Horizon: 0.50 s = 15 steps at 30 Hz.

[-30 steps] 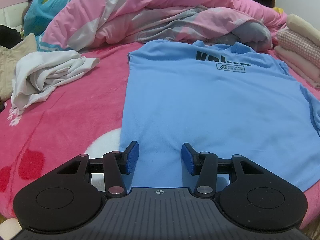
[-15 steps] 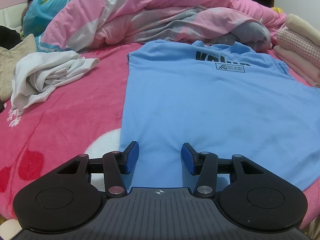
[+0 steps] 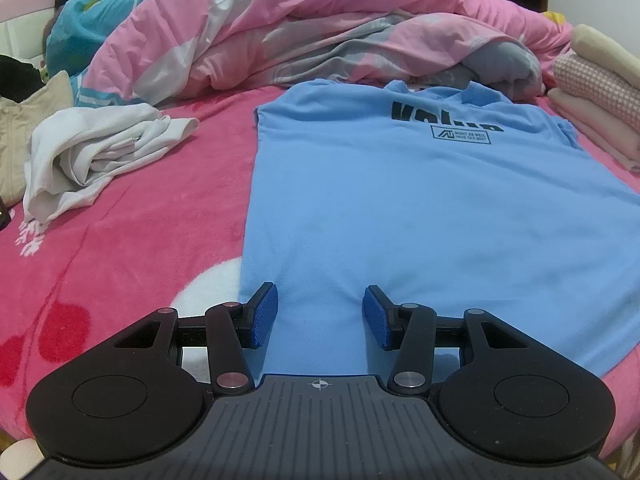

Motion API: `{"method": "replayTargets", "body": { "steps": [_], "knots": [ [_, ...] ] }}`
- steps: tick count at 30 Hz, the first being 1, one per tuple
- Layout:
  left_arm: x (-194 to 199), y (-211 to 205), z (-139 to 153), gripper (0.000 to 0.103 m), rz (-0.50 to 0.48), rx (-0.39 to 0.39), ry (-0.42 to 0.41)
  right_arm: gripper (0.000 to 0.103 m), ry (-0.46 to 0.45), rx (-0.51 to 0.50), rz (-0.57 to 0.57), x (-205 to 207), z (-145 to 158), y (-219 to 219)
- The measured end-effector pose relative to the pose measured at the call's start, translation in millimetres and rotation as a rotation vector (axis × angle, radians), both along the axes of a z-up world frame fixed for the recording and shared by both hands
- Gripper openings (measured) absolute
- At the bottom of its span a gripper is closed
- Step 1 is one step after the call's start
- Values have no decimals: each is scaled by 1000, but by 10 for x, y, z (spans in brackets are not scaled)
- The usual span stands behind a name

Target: Fold clothes

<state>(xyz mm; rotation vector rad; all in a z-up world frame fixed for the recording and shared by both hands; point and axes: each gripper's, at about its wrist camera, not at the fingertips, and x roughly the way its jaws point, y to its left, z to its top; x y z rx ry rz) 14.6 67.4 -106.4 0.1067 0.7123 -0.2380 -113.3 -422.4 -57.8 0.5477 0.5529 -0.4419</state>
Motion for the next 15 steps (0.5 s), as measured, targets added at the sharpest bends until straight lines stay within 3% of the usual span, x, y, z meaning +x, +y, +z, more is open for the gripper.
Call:
{"method": "replayTargets", "body": {
  "steps": [3,5,6,10,15],
  "knots": [
    [2,7,-4,48,0,2,-1,13,-53,77,83,-149,23,-35],
    [5,7,-5,48,-1,3,-2,33,-80,145,154,-171,5,1],
    [6,11,-4,48,-1,2,-2,35,-87,183,187,-164,-11,34],
    [2,32,-7,48,-4,-4,-3,36,-76,289,302,-127,-60,239],
    [-1,20,-9,48,-4,-8,-7,35,12,222,379,-39,-85,523]
  ]
}}
